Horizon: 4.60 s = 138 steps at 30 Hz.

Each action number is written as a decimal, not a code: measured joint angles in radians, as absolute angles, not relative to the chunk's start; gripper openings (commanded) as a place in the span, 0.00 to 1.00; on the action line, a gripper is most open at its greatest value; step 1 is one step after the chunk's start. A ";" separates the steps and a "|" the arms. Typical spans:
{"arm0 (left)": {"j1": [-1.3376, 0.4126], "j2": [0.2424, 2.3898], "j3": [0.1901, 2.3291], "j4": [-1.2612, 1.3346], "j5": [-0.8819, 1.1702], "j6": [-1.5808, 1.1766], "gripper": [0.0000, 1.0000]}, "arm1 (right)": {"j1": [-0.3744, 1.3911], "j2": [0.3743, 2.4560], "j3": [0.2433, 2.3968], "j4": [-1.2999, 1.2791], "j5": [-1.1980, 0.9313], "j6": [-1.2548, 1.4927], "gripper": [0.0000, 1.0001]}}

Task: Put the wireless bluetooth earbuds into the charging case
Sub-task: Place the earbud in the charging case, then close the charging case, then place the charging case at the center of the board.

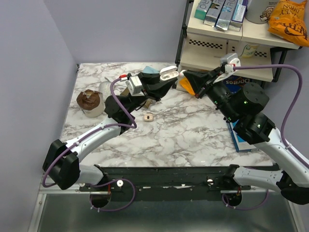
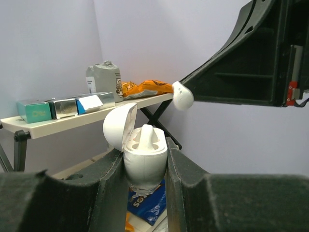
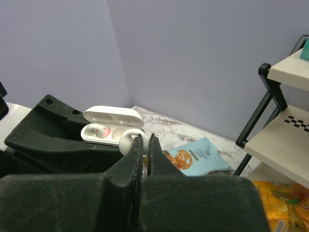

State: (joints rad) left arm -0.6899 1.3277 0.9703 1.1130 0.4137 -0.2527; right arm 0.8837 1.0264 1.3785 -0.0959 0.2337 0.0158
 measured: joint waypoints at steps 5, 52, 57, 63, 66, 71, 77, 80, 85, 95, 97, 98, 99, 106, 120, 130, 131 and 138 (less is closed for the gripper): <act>-0.702 1.328 0.970 1.112 0.414 -0.246 0.00 | 0.884 1.057 1.378 -0.097 0.201 0.006 0.01; -0.722 1.326 0.948 1.101 0.402 -0.250 0.00 | 0.898 1.032 1.293 -0.015 0.198 -0.085 0.48; -0.722 1.324 0.944 1.106 0.401 -0.251 0.00 | 0.898 1.007 1.293 -0.020 0.201 -0.080 0.51; -0.722 1.320 0.937 1.113 0.432 -0.268 0.00 | 0.898 1.005 1.308 -0.031 0.246 -0.074 0.51; -0.721 1.317 0.936 1.113 0.514 -0.306 0.00 | 0.898 1.041 1.375 -0.072 0.280 -0.075 0.51; -0.721 1.316 0.933 1.115 0.677 -0.390 0.00 | 0.898 1.082 1.470 -0.139 0.297 -0.076 0.51; -0.721 1.286 0.905 1.068 0.730 -0.387 0.00 | 0.898 1.118 1.531 -0.249 0.270 -0.072 0.50; -0.721 1.271 0.905 1.047 0.734 -0.374 0.00 | 0.898 1.147 1.546 -0.302 0.244 -0.066 0.50; -0.720 1.252 0.902 1.011 0.738 -0.354 0.00 | 0.898 1.172 1.546 -0.356 0.204 -0.050 0.50; -0.720 1.248 0.901 0.987 0.722 -0.320 0.00 | 0.898 1.158 1.533 -0.399 0.141 -0.038 0.50; -0.720 1.248 0.901 0.986 0.714 -0.315 0.00 | 0.898 1.150 1.528 -0.400 0.139 -0.035 0.50; -0.720 1.248 0.901 0.985 0.710 -0.314 0.00 | 0.898 1.145 1.525 -0.400 0.138 -0.034 0.50; -0.720 1.248 0.901 0.985 0.707 -0.313 0.00 | 0.898 1.139 1.521 -0.400 0.139 -0.033 0.50; -0.710 1.245 0.901 0.889 0.642 -0.316 0.00 | 0.897 1.020 1.390 -0.344 0.305 0.025 0.52; -0.667 1.644 0.928 0.449 0.436 -0.609 0.00 | 0.879 0.765 0.871 -0.305 0.474 0.209 0.51; -0.653 1.937 1.134 0.376 0.434 -0.709 0.00 | 0.879 0.730 0.820 -0.326 0.429 0.264 0.51; -0.649 1.950 1.138 0.373 0.434 -0.715 0.00 | 0.879 0.730 0.817 -0.326 0.428 0.265 0.51; -0.625 2.022 1.139 0.298 0.405 -0.727 0.06 | 0.879 0.742 0.814 -0.332 0.425 0.265 0.51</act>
